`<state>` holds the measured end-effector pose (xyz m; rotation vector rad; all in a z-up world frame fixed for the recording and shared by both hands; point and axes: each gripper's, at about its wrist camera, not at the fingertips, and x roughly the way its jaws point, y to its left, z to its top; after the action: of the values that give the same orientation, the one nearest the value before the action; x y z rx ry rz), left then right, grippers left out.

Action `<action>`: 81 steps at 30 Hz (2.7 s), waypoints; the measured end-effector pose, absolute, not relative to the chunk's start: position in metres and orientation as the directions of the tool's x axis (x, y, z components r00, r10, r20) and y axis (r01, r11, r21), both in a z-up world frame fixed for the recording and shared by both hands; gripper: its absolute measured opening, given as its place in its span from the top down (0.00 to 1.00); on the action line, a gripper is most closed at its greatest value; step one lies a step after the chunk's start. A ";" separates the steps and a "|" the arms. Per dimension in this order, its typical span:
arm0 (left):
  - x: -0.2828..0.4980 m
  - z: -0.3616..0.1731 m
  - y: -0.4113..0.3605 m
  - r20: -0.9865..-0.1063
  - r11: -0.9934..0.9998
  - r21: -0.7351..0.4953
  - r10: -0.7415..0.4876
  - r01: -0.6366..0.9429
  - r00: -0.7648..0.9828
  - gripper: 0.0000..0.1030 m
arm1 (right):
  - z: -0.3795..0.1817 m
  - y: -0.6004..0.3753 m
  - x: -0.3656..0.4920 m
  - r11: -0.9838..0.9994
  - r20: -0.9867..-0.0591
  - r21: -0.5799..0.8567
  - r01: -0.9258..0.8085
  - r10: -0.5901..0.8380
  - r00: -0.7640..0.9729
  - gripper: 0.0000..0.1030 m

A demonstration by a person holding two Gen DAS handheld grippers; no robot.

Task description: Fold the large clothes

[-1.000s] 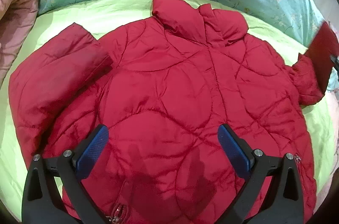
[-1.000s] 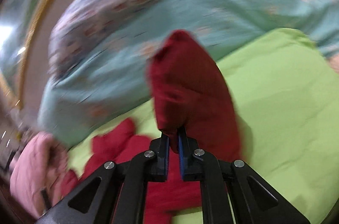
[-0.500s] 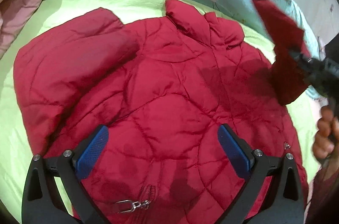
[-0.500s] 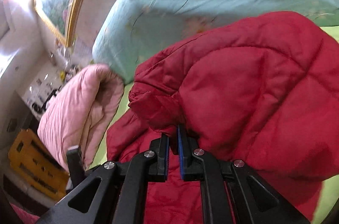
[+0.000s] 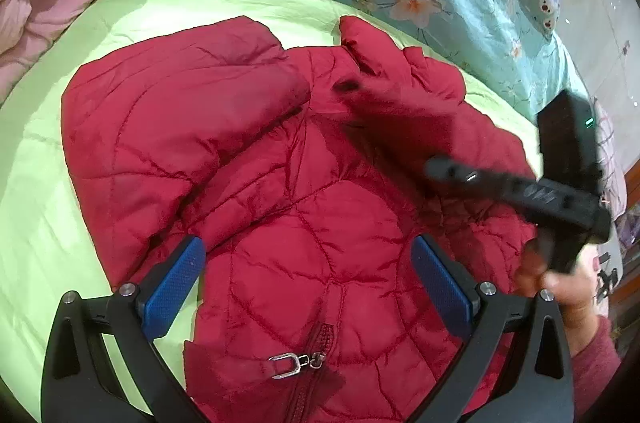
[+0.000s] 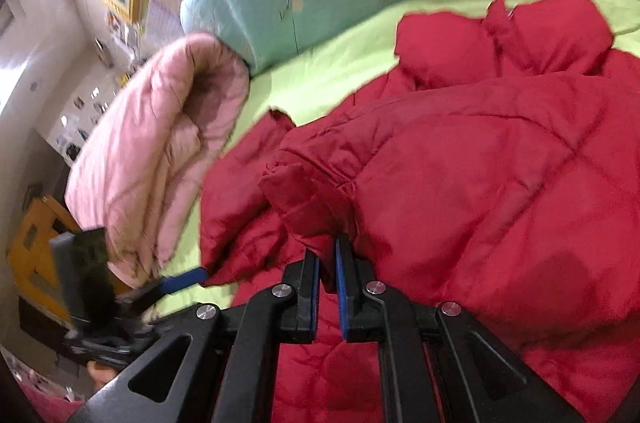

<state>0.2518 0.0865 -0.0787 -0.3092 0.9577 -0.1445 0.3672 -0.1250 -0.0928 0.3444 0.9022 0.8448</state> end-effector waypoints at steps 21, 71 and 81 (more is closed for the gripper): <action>0.308 -0.097 0.056 -0.744 0.866 -0.498 -0.450 0.040 0.494 0.00 | -0.090 -0.210 0.314 0.691 -0.518 0.553 -0.466 0.723 0.458 0.35; 0.302 -0.118 0.071 -0.813 0.942 -0.335 -0.308 0.035 0.495 0.74 | -0.138 -0.168 0.378 0.936 -0.796 0.043 -0.350 0.243 0.554 0.45; 0.267 -0.065 0.101 -0.739 0.960 -0.278 -0.229 0.023 0.634 0.74 | -0.114 -0.195 0.361 0.932 -0.747 0.166 -0.323 0.333 0.576 0.47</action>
<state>0.2671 0.1011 -0.0655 -0.2526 0.8747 -0.1456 0.3613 -0.1954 -0.1142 0.0120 0.8767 0.3841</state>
